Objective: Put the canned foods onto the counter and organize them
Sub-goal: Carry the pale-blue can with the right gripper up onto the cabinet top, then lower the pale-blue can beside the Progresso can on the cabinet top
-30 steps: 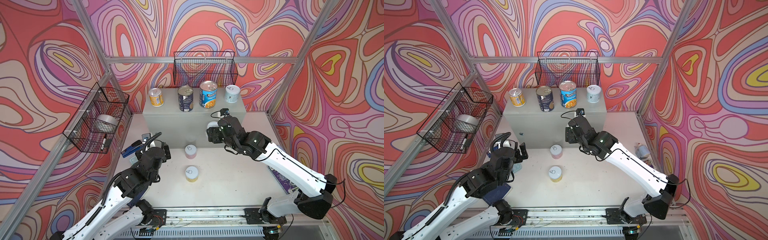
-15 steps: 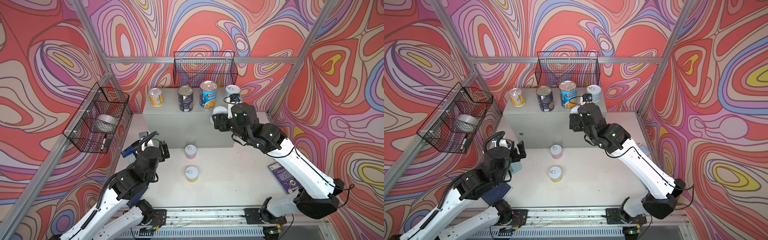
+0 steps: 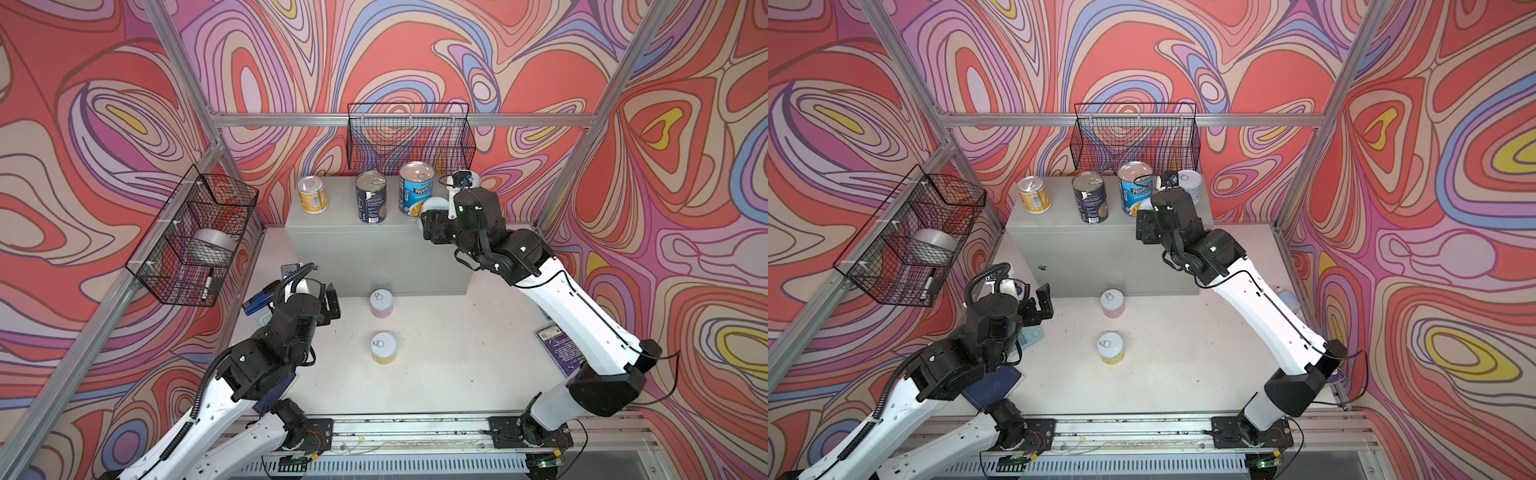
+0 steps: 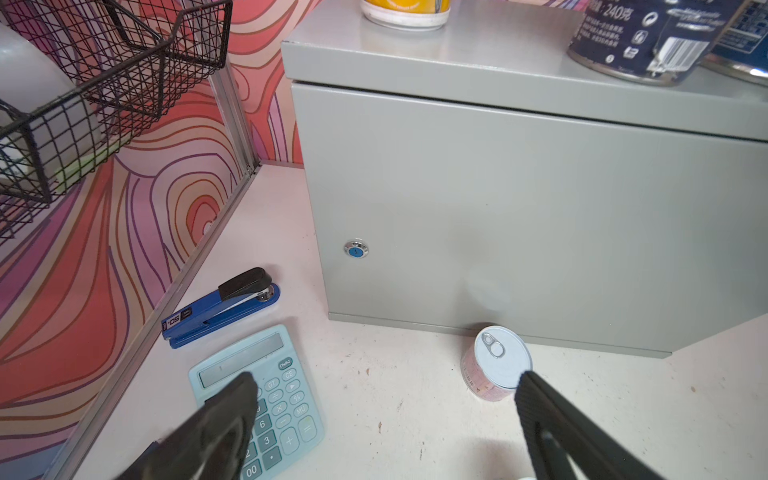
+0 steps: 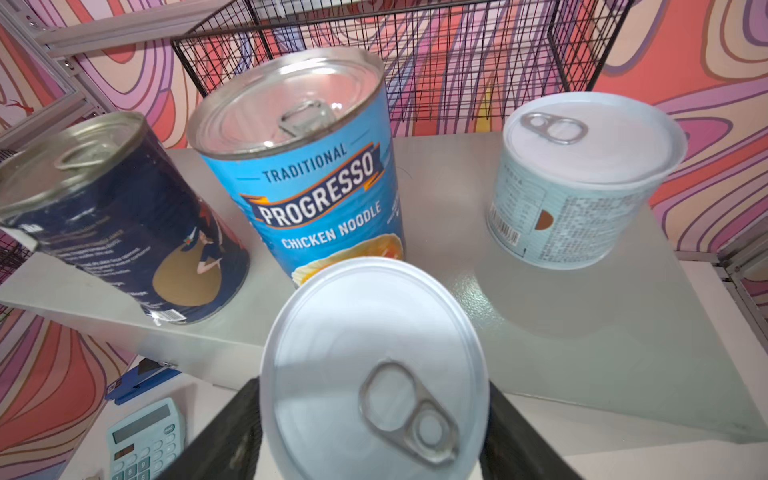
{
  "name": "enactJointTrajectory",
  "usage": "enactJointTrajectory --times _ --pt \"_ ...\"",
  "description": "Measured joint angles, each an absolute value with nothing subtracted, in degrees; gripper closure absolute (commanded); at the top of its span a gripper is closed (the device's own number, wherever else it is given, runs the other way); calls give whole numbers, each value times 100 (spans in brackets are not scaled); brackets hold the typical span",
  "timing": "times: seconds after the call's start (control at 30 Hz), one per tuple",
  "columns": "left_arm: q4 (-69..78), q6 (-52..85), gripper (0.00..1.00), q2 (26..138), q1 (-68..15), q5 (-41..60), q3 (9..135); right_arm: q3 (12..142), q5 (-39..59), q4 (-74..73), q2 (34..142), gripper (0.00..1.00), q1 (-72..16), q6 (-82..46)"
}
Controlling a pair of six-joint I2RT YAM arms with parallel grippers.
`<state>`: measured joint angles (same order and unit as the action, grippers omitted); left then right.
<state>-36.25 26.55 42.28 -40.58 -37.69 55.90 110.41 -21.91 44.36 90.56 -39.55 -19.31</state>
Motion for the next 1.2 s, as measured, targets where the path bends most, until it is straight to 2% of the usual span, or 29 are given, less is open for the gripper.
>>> enactJointTrajectory --times 0.63,1.03,1.2 --pt "-3623 2665 0 4134 -4058 -3588 5588 11493 -2418 4722 9185 56 -3413 -1603" --pt "-3623 2722 0 4134 -4058 -3483 5588 11819 -2071 4707 9603 55 -3107 -1597" --pt "-3623 2724 0 4134 -4058 -3448 5588 11832 -1938 4713 9644 51 -3037 -1614"
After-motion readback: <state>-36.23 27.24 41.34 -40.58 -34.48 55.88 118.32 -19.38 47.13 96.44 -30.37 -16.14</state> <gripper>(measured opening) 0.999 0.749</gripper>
